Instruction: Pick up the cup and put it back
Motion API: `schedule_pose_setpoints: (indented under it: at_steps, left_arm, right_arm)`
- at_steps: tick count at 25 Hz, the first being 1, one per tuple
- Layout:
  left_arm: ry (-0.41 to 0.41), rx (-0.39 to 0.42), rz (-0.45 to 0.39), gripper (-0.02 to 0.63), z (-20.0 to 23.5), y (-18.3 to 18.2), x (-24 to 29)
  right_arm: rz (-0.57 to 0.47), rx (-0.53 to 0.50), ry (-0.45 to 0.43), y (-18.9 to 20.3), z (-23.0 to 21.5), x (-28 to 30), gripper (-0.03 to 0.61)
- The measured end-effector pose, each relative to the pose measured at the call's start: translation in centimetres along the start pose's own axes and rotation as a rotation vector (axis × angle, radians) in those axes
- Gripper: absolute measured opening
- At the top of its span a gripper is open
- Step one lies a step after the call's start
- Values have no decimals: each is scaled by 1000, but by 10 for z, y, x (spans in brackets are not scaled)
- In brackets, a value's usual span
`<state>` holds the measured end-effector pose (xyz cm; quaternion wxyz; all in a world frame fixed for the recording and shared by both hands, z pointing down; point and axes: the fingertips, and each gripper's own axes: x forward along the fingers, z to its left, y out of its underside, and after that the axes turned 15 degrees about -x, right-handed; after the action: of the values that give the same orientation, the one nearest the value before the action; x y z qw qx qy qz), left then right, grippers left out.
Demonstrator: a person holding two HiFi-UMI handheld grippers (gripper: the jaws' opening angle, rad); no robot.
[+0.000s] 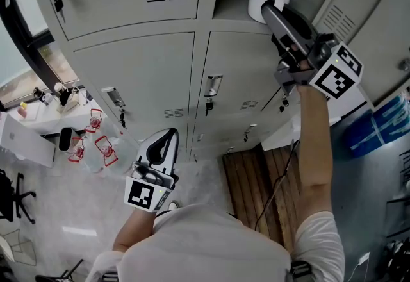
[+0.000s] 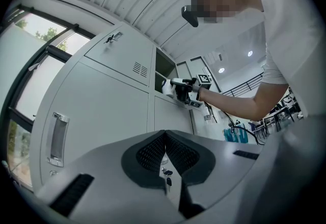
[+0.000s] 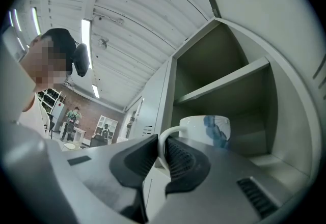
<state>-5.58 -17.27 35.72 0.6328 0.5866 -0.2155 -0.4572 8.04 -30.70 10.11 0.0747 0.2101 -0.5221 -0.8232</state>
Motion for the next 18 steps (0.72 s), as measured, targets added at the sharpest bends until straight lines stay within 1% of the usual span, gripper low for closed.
schedule_pose_setpoints:
  at_steps: [9,15,18]
  left_arm:
    - [-5,7,-3,21,2,-1,0]
    - [4,8,-6,21,0,-1,1]
    - [7,9,-11,21,-1,-3,0]
  right_arm:
    - [-32,-67,-4,-13,35,-19,49]
    - [-32,-92,9,-12,55,-36,50]
    - [-39,-85,20,-10,64,-46,51]
